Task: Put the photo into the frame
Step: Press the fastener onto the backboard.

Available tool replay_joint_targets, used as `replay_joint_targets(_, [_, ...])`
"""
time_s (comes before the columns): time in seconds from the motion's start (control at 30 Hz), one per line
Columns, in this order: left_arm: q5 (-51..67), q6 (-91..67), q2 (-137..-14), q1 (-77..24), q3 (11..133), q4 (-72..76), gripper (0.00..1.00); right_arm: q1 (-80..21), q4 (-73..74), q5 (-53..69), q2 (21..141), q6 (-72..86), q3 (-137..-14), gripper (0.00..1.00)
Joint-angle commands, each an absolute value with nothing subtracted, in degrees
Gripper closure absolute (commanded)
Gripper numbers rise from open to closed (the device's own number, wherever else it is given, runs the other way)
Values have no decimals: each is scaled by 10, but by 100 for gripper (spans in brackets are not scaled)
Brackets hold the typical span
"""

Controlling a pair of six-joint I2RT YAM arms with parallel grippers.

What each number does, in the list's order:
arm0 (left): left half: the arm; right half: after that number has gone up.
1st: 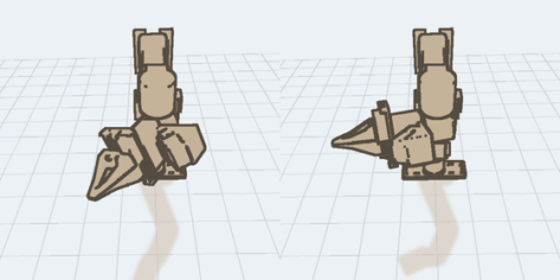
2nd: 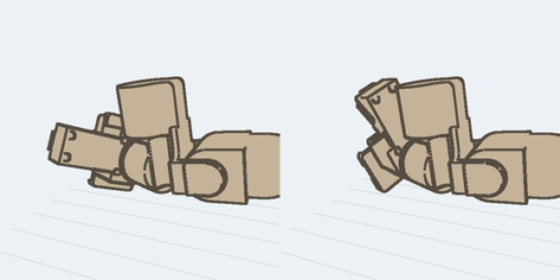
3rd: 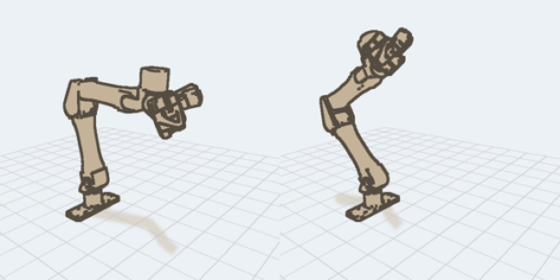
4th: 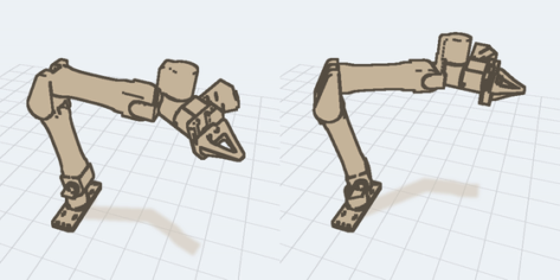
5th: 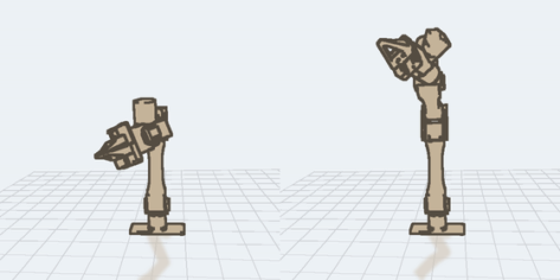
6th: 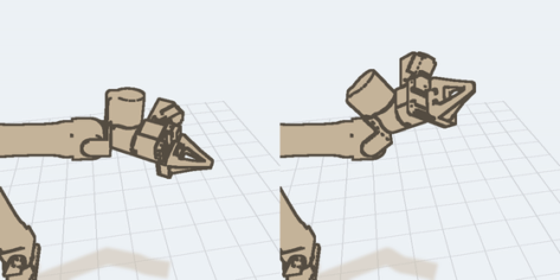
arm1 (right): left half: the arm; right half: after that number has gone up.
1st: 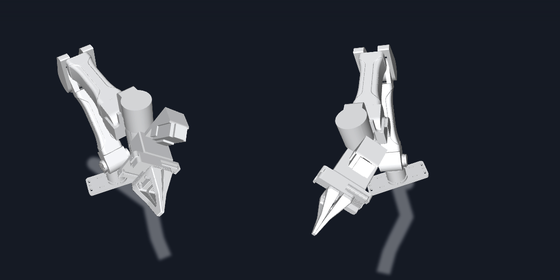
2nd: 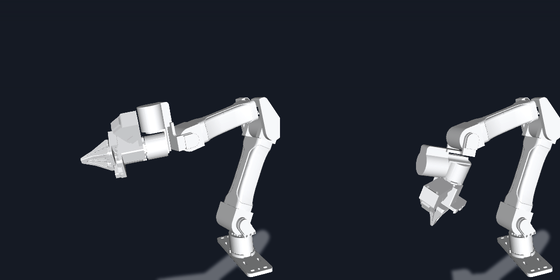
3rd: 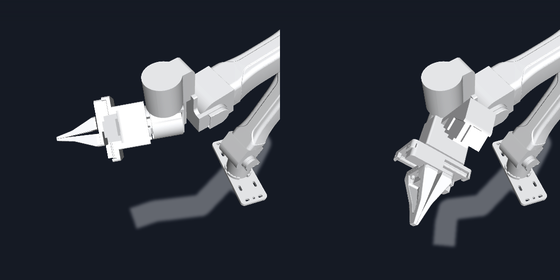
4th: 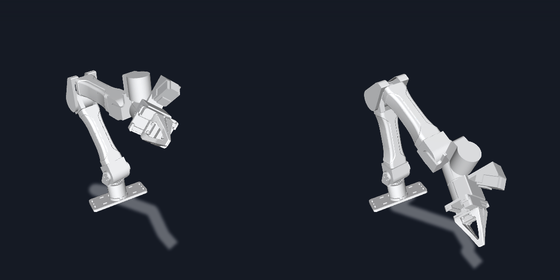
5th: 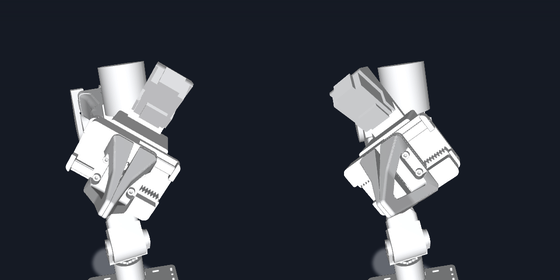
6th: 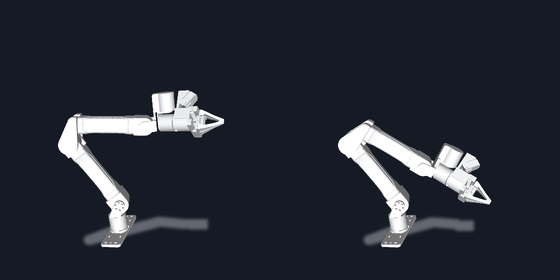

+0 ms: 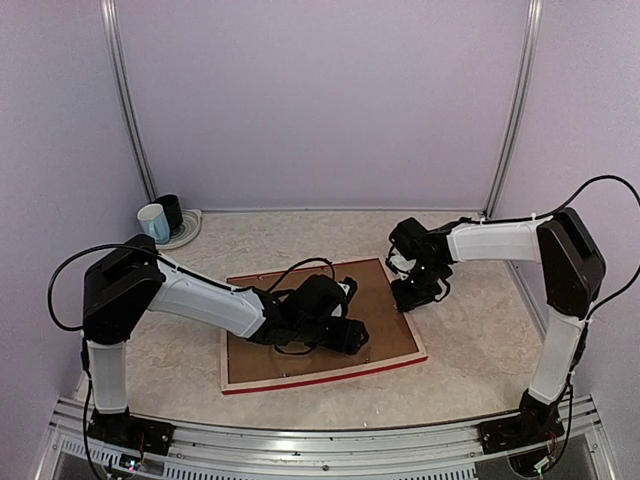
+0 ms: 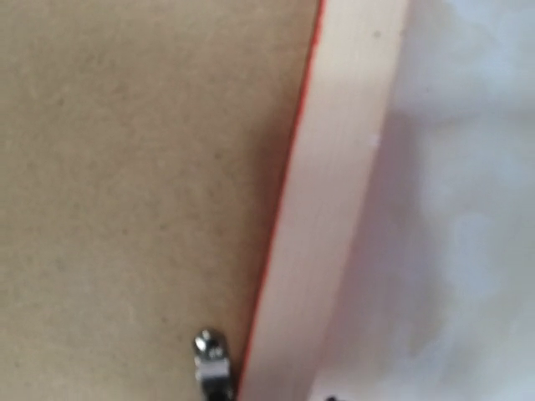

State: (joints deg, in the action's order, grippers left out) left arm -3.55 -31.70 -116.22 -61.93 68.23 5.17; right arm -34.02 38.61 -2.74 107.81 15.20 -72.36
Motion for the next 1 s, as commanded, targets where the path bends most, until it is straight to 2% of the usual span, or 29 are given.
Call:
replay_joint_targets(0.0, [-51, -326, -1150, -612, 657, -35, 24, -343, 404, -38, 1020, 161, -748, 67])
replay_joint_targets(0.13, [-65, -327, -1116, -606, 654, -45, 23, -343, 407, -34, 995, 169, -761, 56])
replay_joint_targets(0.27, [-82, -324, -1078, -593, 648, -59, 22, -342, 407, -31, 1004, 165, -758, 53])
replay_joint_targets(0.57, [-71, -306, -1049, -588, 653, -63, 20, -343, 385, -34, 1052, 157, -734, 52])
replay_joint_targets(0.73, [-23, -309, -1084, -599, 692, -22, 21, -343, 388, -91, 1056, 169, -739, 54])
replay_joint_targets(0.97, [60, -327, -1165, -613, 759, 39, 21, -342, 385, -97, 1082, 165, -737, 55])
